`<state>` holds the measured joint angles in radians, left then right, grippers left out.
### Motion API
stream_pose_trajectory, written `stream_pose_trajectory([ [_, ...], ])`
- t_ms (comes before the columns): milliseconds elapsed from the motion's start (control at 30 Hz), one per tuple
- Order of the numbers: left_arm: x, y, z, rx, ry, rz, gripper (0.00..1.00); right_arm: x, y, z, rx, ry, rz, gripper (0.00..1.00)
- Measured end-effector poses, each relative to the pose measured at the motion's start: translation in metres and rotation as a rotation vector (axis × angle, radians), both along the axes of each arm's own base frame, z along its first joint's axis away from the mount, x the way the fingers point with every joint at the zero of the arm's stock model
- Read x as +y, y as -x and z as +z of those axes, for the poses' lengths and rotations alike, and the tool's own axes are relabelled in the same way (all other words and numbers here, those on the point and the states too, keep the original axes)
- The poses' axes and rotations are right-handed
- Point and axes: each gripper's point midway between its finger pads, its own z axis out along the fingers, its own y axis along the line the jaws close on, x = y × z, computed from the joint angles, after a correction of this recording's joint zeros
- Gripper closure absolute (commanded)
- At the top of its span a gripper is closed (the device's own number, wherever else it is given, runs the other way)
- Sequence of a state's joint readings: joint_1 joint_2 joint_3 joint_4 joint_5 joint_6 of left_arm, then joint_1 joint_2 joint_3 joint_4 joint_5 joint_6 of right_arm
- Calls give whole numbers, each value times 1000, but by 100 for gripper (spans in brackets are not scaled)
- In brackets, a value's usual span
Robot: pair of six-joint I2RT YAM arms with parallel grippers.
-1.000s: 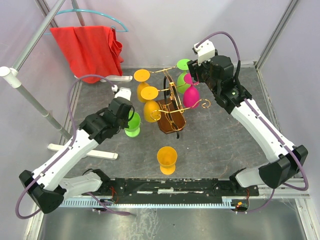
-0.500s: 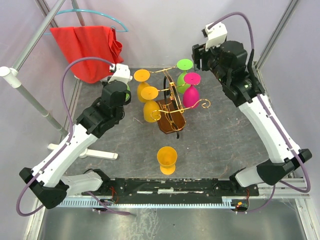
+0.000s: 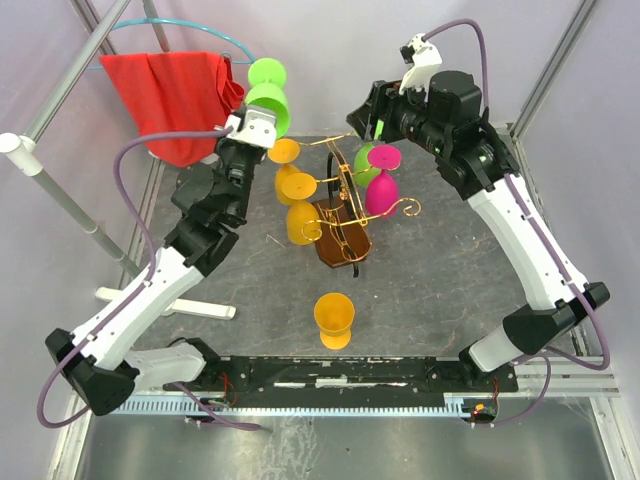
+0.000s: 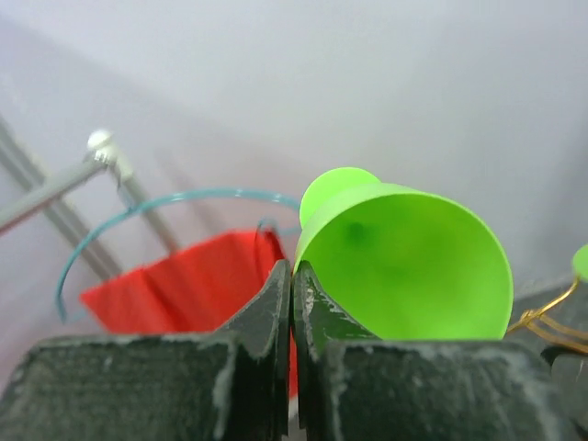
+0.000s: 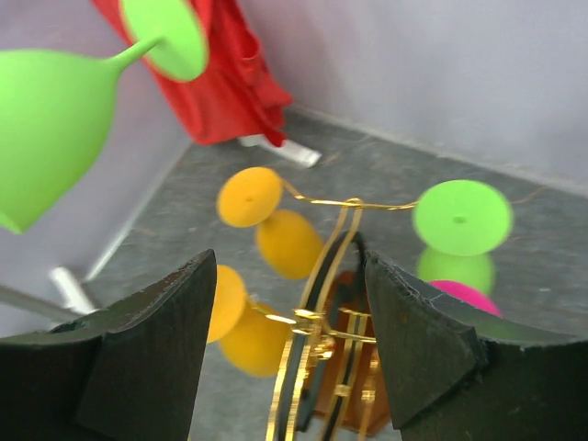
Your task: Place the wine glass upside down on the wine glass rack
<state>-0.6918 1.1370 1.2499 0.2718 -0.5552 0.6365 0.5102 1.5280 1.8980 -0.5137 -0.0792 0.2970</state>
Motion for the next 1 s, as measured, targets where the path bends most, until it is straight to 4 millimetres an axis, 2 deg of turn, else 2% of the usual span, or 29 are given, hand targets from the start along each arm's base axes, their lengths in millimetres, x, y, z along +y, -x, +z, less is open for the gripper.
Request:
stream_pose_trajectory([
  [67, -19, -3, 10, -80, -22, -75, 97, 12, 3, -1, 40, -59, 42, 27],
  [133, -35, -6, 10, -133, -50, -130, 97, 20, 6, 4, 61, -122, 76, 27],
  [300, -71, -19, -14, -178, -109, -236, 97, 35, 15, 38, 50, -297, 162, 27],
  [333, -81, -22, -20, -190, -117, -270, 97, 37, 16, 53, 41, -366, 185, 27],
  [467, -89, -15, -10, -242, -63, -331, 97, 37, 17, 67, 38, -439, 195, 27],
  [567, -92, -6, 6, -303, -4, -382, 97, 34, 14, 72, 49, -483, 180, 27],
  [667, -96, -1, 11, -331, 11, -414, 97, 27, 8, 75, 67, -528, 154, 28],
  [833, -104, 2, 7, -331, -3, -461, 97, 8, -18, 79, 88, -638, 105, 28],
  [1000, -107, 3, 0, -320, -10, -480, 97, 9, -39, 65, 154, -695, 92, 28],
])
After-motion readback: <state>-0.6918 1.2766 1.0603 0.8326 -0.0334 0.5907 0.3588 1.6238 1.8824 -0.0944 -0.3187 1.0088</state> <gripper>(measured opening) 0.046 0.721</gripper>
